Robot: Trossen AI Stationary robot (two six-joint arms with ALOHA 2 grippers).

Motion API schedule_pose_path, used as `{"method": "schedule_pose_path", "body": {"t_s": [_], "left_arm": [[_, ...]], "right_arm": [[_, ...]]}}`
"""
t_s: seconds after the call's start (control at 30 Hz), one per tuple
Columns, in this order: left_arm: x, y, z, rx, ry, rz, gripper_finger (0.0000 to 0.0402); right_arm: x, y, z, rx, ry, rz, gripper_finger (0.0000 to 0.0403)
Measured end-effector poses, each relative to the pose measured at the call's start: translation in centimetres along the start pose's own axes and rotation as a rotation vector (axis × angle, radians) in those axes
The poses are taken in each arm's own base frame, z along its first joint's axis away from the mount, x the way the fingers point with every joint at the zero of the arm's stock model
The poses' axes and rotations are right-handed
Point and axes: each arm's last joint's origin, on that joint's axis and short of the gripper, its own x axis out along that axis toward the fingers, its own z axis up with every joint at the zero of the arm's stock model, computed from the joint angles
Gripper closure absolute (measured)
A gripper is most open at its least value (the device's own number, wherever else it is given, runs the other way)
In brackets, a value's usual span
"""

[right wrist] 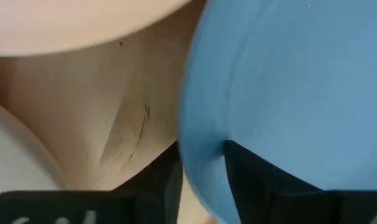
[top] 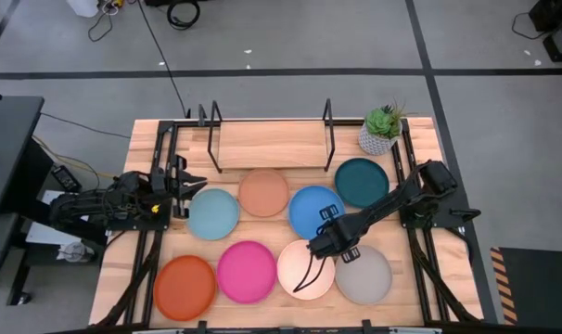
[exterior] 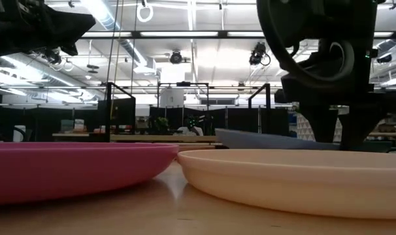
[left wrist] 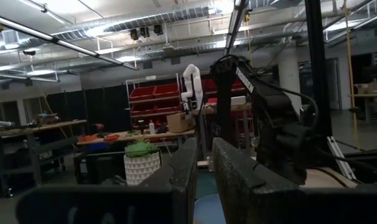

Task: Place and stack plates onto a shelf
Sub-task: Put the blue plate onto the shelf

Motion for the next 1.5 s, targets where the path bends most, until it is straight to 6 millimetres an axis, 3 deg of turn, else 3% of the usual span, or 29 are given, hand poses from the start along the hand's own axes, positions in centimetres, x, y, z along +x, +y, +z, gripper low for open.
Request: {"method": "schedule_pose_path", "body": {"t_s": [0.33, 0.67, 0.83, 0.93, 1.07, 1.27, 1.5], "left_arm": [[0.0, 0.0, 0.0, 0.028, 0.001, 0.000, 0.0342], [0.0, 0.0, -0.1, 0.034, 0.009, -0.001, 0.0342], [0.0, 0.0, -0.1, 0.017, 0.010, -0.001, 0.0342], [0.0, 0.0, -0.1, -0.028, 0.010, -0.001, 0.0342], [0.0, 0.0, -0.2, -0.106, 0.021, -0.001, 0.0342], [0.0, -0.1, -0.8, -0.179, 0.086, -0.002, 0.0342], [-0.1, -0.1, -1.2, -0.238, 0.123, 0.001, 0.0342]], "right_arm": [[-1.3, -0.4, 0.1, -0.010, -0.046, -0.017, 0.0378], [-6.4, -1.5, 2.7, -0.096, -0.181, 0.002, 0.0377], [-9.2, -2.6, 3.1, -0.146, -0.189, -0.085, 0.0377], [-10.0, -3.6, 3.2, -0.163, -0.177, -0.166, 0.0377], [-9.4, -5.9, 2.9, -0.161, -0.136, -0.236, 0.0376], [-7.6, -11.0, 2.2, -0.015, -0.108, -0.268, 0.0376], [-4.3, -15.3, 0.4, 0.093, -0.070, -0.275, 0.0377]]}}
